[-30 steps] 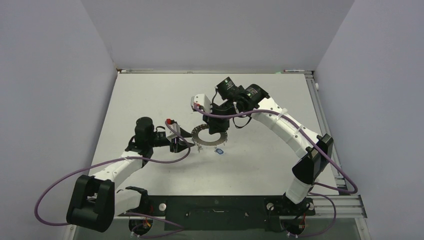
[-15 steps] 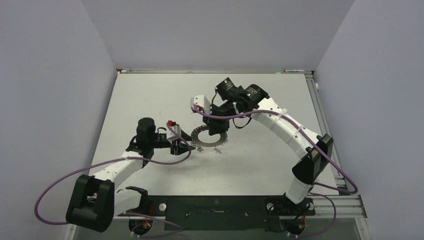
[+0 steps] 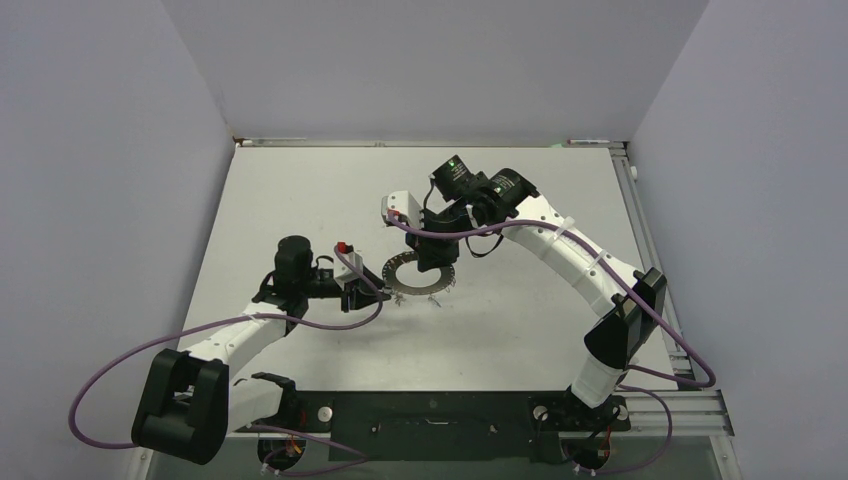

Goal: Remove the keys from the keyring

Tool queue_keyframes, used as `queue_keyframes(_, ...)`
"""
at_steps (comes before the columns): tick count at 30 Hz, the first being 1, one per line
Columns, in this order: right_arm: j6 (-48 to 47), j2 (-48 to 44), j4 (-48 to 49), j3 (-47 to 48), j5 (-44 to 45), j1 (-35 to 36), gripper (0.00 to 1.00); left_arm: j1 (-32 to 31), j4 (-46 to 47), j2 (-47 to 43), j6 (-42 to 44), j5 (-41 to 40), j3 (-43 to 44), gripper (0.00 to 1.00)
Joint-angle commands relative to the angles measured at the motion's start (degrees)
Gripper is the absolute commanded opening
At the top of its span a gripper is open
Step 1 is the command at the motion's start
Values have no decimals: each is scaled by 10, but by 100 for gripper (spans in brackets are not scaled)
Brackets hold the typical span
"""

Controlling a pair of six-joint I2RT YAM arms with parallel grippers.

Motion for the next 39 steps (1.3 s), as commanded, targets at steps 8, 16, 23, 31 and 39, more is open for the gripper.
queue_keyframes(8,-10,-36,11,21,-18,-1,5,-1,-20,-3,-10,30,34,7)
queue_keyframes(16,-6,-48,28,-1,-20,-21,5,2,-57,-4,-54,-17,57,0)
queue_keyframes(23,14,-79,112,-107,-51,-72,5,8,-187,-13,-26,-108,111,0)
queue_keyframes(31,54,-85,217,-211,-84,-111,5,8,-247,-19,8,-154,133,0)
queue_keyframes(39,94,-77,317,-291,-115,-116,6,0,-332,-14,46,-193,184,0)
